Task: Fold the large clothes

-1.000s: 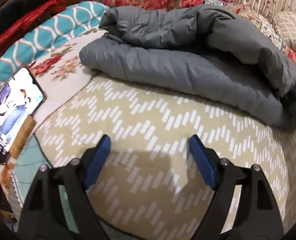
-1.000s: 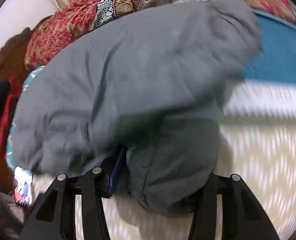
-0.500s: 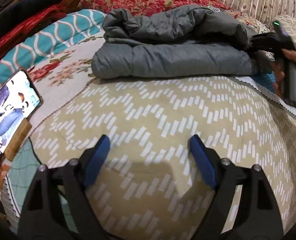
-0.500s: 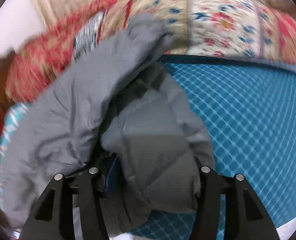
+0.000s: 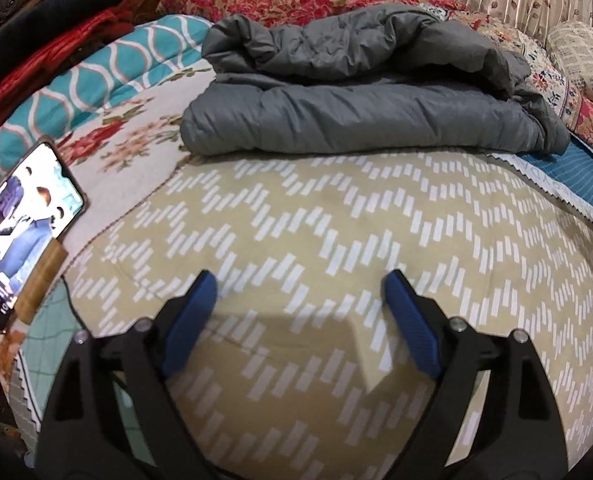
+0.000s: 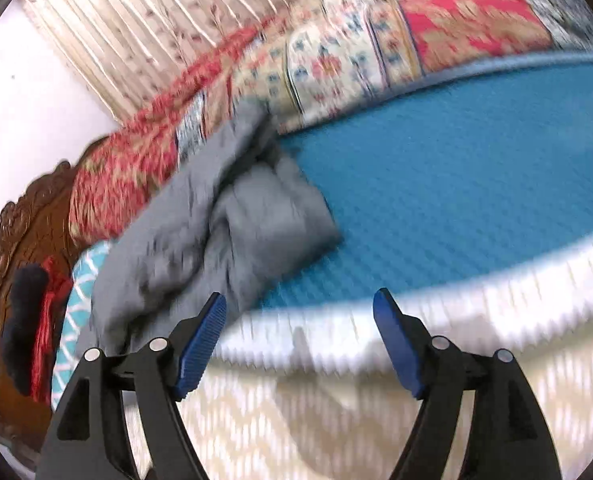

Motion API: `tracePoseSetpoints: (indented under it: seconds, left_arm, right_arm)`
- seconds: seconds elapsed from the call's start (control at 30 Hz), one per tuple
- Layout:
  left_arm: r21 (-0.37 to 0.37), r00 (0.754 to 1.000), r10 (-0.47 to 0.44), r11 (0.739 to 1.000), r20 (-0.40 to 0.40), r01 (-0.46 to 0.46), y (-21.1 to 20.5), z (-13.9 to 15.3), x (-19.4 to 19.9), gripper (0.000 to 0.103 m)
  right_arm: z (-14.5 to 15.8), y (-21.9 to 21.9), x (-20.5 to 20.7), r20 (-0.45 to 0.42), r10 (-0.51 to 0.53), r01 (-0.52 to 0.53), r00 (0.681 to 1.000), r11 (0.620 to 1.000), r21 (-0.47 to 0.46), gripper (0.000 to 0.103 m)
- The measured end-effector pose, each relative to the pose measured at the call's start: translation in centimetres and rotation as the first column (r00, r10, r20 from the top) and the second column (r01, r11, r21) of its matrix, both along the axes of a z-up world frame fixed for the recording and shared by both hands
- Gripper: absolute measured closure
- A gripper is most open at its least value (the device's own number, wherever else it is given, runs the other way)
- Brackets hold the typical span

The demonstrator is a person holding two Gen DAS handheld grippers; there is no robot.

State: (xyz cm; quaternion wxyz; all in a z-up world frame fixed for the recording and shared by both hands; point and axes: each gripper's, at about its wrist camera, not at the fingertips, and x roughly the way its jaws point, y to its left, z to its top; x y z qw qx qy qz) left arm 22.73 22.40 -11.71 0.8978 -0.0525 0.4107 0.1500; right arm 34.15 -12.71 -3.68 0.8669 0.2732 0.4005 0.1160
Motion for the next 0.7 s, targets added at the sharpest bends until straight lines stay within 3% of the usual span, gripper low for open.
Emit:
tracePoseSetpoints:
  seconds: [0.1, 0.17, 0.27, 0.37, 0.47, 0.7]
  left_arm:
    - [0.02, 1.0, 0.011, 1.0, -0.019, -0.01, 0.0, 0.1, 0.1, 0.015]
    - [0.043, 0.999, 0.021, 0.999, -0.04, -0.019, -0.2, 0.3, 0.2, 0.013]
    - [0.098, 0.997, 0.025, 0.995, -0.075, -0.018, -1.3, 1.4, -0.7, 0.013]
    - [0.041, 0.994, -0.013, 0.999, -0.108, 0.017, -2.9, 2.0, -3.6, 0.013]
    - [0.021, 0.993, -0.043, 0.999, -0.112, 0.045, -4.9, 2.7, -7.5, 0.013]
    - [0.046, 0.989, -0.098, 0.994, -0.111, 0.103, -8.2, 4.3, -15.5, 0.013]
  right_arm:
    - [-0.5, 1.5, -4.7, -0.022, 0.047, -0.049, 0.999, 0.996, -0.08, 0.018]
    - [-1.5, 3.7, -8.1, -0.077, 0.096, -0.109, 0.992, 0.977, -0.182, 0.018]
    - [-2.5, 5.4, -12.3, -0.133, 0.153, -0.18, 0.979, 0.958, -0.222, 0.018]
    - [-2.7, 6.1, -16.9, -0.174, 0.147, -0.191, 0.974, 0.943, -0.274, 0.018]
    - [-2.1, 6.2, -20.4, -0.205, 0.198, -0.249, 0.958, 0.931, -0.267, 0.018]
    - [-0.2, 4.3, -27.7, -0.198, 0.174, -0.21, 0.965, 0.962, -0.177, 0.018]
